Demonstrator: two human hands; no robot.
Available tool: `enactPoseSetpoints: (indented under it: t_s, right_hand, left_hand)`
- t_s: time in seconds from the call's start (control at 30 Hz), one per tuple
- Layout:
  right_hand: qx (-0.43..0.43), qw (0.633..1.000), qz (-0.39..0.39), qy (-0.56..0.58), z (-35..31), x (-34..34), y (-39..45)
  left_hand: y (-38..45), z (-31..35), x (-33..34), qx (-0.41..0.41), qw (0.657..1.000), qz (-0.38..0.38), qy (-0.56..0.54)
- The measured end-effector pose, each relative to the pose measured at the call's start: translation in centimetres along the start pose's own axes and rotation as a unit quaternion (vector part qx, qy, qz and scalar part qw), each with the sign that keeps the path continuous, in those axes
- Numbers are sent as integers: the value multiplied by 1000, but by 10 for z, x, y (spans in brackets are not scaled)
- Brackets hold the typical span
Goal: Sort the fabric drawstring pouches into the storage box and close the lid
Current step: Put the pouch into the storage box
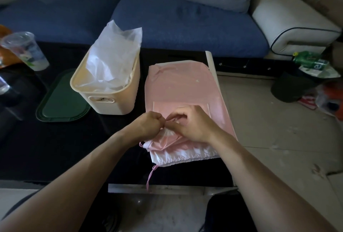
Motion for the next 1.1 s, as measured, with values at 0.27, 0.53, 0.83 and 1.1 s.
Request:
enactPoseSetpoints:
  t_s: [0.27,0.53,0.83,1.1]
  right_hand:
    - [15,995,97,23,10,-25,-5]
    - [21,996,91,5,15,-50,-10]
    - [66,997,25,-24,17,-34,-11]
    - [79,994,-56,-52,9,-5,-12]
  left_hand:
    - [-3,10,-24,64,995,75,-30]
    - [-9,16,-47,87,987,137,-5]
    - [-4,-8,-24,-16,980,46,192]
    - [-3,-14,-26,-92,991,-18,-99]
Point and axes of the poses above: each hand's wrist, its own y-axis towards the middle knuckle, its own x-axis out of the palm, z = x × y, the point moved 9 cm from there along y, towards the middle knuckle, and after that the axes turned 14 degrees about -x, right-handed, at the moved point
